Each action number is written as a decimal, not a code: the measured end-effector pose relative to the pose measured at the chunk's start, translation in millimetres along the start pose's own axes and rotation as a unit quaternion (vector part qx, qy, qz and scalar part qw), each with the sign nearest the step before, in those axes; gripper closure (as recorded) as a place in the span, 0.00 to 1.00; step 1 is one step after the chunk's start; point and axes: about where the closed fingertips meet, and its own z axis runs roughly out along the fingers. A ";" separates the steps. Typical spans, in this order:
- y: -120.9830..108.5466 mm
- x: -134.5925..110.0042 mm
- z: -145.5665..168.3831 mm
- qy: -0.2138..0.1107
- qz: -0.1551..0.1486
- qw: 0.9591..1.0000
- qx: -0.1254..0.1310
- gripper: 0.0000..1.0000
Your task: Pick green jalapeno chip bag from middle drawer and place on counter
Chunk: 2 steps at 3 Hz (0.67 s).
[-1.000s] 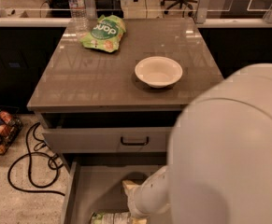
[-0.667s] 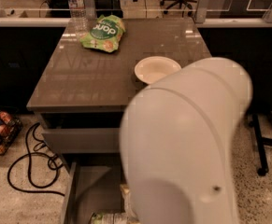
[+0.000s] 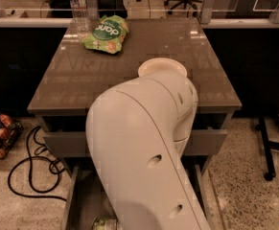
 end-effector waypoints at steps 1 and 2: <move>15.0 -7.3 16.8 -0.016 0.010 1.000 0.001 0.00; 26.0 -18.8 29.6 -0.038 0.008 0.999 0.002 0.19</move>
Offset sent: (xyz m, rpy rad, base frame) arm -0.0458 0.0399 -0.0358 0.1267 0.0187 0.0027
